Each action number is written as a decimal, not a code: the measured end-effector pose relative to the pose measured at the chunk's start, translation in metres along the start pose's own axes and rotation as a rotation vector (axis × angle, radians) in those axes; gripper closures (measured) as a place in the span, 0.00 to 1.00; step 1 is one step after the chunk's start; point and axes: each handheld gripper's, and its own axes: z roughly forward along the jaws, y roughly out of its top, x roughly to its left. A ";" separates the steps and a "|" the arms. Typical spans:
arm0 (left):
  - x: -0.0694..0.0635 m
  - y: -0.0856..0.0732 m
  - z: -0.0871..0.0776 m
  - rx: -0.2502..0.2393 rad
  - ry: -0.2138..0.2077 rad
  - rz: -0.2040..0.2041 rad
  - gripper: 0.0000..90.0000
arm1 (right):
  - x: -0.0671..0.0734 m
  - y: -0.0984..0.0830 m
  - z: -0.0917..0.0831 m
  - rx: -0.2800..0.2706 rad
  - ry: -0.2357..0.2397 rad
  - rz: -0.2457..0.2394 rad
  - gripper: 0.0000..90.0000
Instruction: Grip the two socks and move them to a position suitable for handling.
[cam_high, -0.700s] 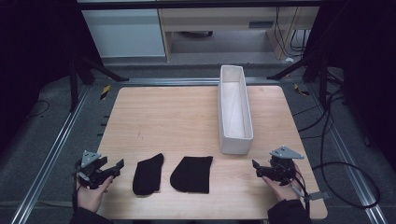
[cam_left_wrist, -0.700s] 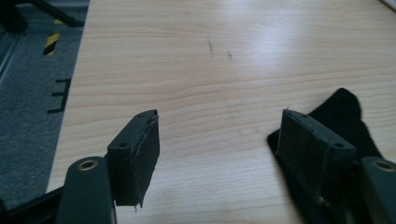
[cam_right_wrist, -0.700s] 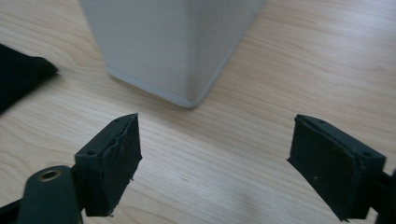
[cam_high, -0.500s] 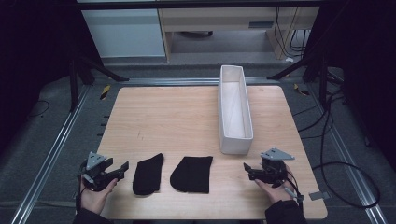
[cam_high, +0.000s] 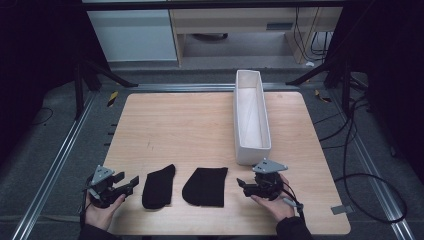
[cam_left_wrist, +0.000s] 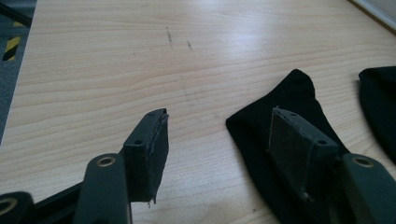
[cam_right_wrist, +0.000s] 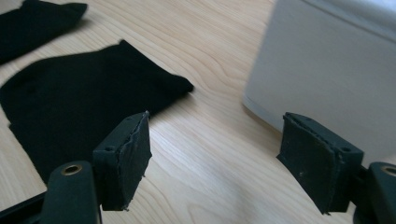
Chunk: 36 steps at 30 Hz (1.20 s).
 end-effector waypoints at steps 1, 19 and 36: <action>-0.001 -0.001 0.000 -0.009 -0.004 0.009 0.40 | 0.002 0.003 0.002 -0.004 0.006 -0.009 0.28; -0.012 -0.012 -0.005 0.044 -0.014 0.054 0.48 | 0.070 0.079 0.040 -0.099 0.204 -0.138 0.31; -0.014 -0.015 -0.002 0.075 -0.051 0.085 0.53 | 0.120 0.099 0.078 -0.042 0.295 -0.210 0.45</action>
